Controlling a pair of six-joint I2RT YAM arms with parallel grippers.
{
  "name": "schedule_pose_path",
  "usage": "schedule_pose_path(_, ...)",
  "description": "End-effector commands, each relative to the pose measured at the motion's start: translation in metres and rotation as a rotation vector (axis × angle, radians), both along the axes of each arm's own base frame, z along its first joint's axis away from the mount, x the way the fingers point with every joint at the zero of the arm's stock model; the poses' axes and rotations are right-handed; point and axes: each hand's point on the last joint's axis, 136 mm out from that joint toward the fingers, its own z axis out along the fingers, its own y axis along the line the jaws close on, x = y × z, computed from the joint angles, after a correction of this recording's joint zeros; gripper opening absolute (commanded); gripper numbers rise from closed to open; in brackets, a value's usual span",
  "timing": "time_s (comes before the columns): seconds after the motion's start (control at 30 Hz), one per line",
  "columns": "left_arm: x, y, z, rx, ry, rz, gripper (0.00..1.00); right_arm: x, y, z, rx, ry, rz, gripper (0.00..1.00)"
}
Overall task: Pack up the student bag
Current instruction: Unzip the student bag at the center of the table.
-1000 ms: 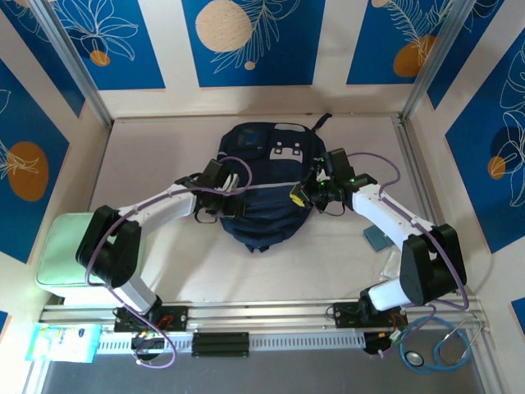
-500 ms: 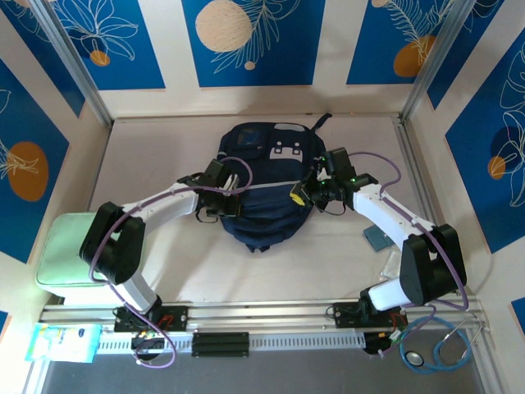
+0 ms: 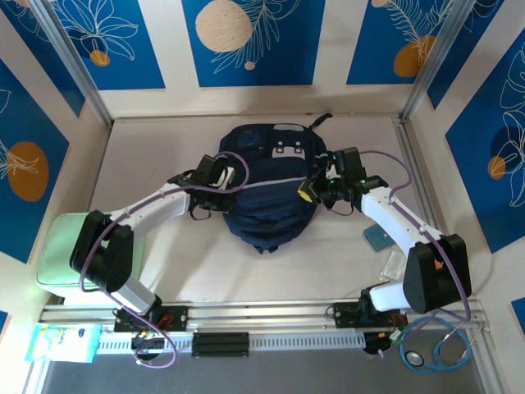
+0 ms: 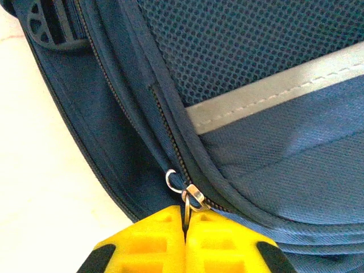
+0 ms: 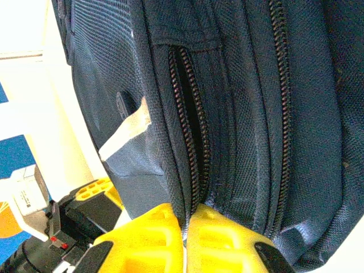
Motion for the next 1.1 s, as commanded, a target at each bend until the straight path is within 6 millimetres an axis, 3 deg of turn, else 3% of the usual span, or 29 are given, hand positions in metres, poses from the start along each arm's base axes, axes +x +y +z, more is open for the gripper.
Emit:
schedule_pose_path(0.0, 0.014, 0.03, -0.009, 0.117, -0.018, -0.04, 0.0, 0.003, -0.015, 0.011, -0.03, -0.055, -0.025, 0.06)
schedule_pose_path(0.2, 0.039, 0.014, 0.0, 0.085, -0.095, -0.236, 0.0, 0.001, -0.018, 0.008, -0.033, -0.048, -0.013, 0.06)
schedule_pose_path(0.33, 0.043, 0.002, 0.001, 0.068, -0.096, -0.382, 0.0, -0.001, -0.016, 0.009, -0.021, -0.049, 0.005, 0.06)
schedule_pose_path(0.53, 0.048, 0.01, -0.004, 0.14, -0.059, -0.477, 0.0, -0.005, -0.011, 0.008, -0.006, -0.047, 0.039, 0.06)
schedule_pose_path(0.73, 0.063, 0.025, 0.004, 0.202, -0.096, -0.368, 0.0, -0.006, -0.009, 0.003, -0.004, -0.037, 0.058, 0.06)
schedule_pose_path(0.83, 0.055, 0.036, 0.015, 0.214, -0.134, -0.313, 0.0, -0.005, -0.009, 0.001, -0.007, -0.033, 0.065, 0.06)
schedule_pose_path(1.07, 0.0, 0.05, 0.043, 0.118, -0.154, -0.22, 0.0, 0.005, -0.005, -0.006, -0.009, -0.012, 0.081, 0.06)
